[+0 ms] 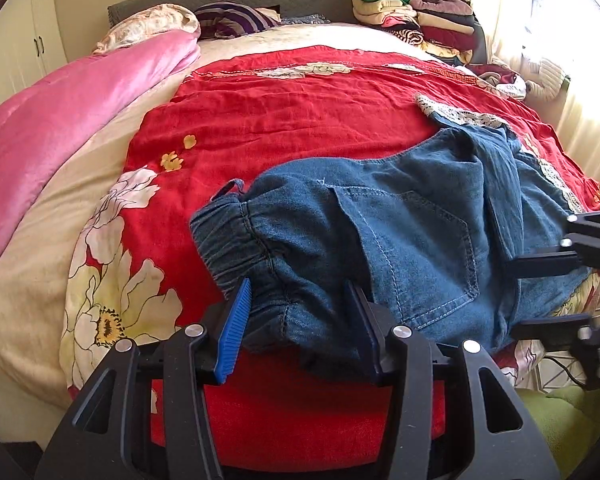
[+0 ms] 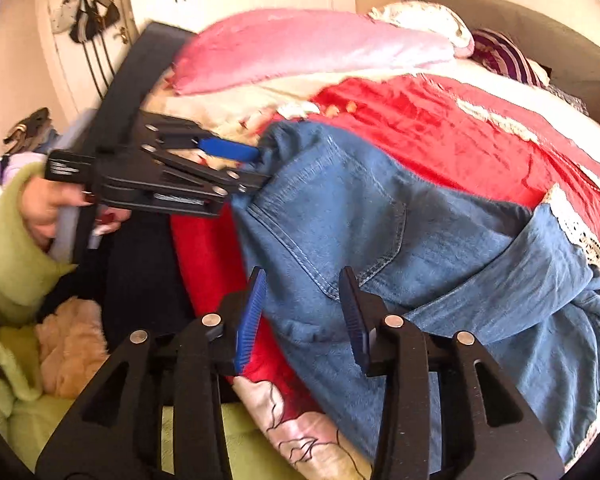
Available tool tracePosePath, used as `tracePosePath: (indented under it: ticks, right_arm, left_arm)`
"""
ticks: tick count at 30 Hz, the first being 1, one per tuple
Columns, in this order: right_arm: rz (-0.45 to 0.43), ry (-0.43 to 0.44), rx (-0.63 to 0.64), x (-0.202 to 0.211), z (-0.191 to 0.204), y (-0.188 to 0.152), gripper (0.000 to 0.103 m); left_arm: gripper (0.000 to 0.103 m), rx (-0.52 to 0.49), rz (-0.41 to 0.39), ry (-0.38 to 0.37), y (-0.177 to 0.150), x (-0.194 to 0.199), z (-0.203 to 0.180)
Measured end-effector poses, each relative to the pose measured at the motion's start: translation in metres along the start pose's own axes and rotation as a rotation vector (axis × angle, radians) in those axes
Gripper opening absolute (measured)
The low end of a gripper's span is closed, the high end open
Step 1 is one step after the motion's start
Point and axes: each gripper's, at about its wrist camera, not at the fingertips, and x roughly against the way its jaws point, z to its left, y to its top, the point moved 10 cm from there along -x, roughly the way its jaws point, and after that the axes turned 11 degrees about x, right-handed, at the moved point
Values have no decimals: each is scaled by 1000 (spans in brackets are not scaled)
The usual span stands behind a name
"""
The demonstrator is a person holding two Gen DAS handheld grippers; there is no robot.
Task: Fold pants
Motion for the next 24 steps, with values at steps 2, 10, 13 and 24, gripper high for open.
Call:
tracePosePath:
  ticks: [2, 10, 13, 24]
  right_arm:
    - [77, -14, -13, -18, -2, -11, 33]
    - [90, 13, -91, -18, -13, -21, 37]
    - [36, -39, -107, 7, -30, -14, 47]
    - [-54, -295, -282, 70, -140, -8, 71]
  left_arm:
    - [47, 4, 2, -4, -1, 0, 1]
    - [48, 44, -10, -40, -2, 2, 2]
    - [49, 90, -55, -86, 5, 21, 1]
    - [74, 61, -143, -194, 26, 65, -50]
